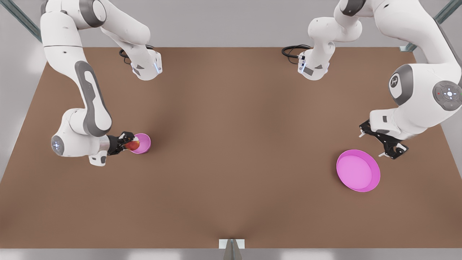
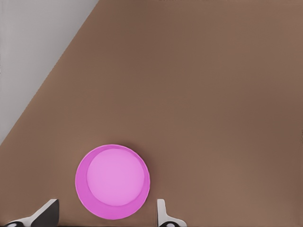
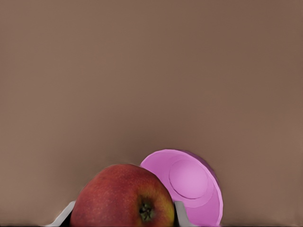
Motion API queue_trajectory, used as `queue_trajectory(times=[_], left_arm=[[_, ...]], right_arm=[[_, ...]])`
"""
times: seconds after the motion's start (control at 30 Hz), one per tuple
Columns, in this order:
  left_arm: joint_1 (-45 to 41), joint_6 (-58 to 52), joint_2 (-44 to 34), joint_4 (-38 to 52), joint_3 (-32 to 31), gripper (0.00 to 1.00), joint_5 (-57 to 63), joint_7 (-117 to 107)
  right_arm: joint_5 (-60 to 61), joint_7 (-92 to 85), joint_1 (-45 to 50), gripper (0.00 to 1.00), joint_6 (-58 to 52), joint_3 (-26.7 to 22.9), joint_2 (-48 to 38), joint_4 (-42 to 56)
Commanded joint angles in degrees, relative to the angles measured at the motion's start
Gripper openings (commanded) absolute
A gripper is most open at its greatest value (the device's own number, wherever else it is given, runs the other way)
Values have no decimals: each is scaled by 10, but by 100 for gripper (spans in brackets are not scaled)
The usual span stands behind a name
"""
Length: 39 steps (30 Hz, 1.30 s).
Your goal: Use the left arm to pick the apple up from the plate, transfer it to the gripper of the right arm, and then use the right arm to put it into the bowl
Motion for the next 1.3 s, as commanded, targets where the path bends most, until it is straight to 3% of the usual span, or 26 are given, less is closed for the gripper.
queue_trajectory(times=[0.0,0.37,0.4,0.47,0.63,0.77,0.83,0.9,0.93,0.97,1.0,1.07,1.27], left_arm=[[0,-14,0,2,0,100,-1,-497],[0,-14,0,1,0,100,0,-497],[0,-14,0,1,1,100,0,-497],[0,-14,0,2,1,100,0,-497],[0,-14,0,2,0,100,0,-499],[0,-14,0,1,0,100,0,-499],[0,-14,0,2,0,100,0,-499],[2,-13,0,2,1,100,-2,-497],[1,-11,0,2,1,100,-2,-496],[1,-11,0,2,1,100,-2,-497],[2,-11,0,2,1,100,-2,-497],[3,-11,0,2,1,100,-2,-498],[3,-10,2,3,1,100,-1,-498]], right_arm=[[-54,-42,3,67,39,0,3,-8],[-102,-40,27,69,111,8,-2,-65],[-102,-40,26,71,113,8,-2,-66],[-102,-41,24,94,113,8,-2,-67],[-102,-43,20,100,111,8,-1,-64],[-113,53,30,100,-33,12,-10,101],[-168,263,76,100,-109,15,-10,252],[-171,432,78,100,-164,29,-13,332],[-170,453,75,100,-183,21,-48,335],[-184,463,120,100,-239,-21,-79,334],[-165,475,208,100,-257,-147,-114,307],[-152,473,207,100,-142,-166,-195,163],[-144,477,196,100,-147,-171,-153,210]])
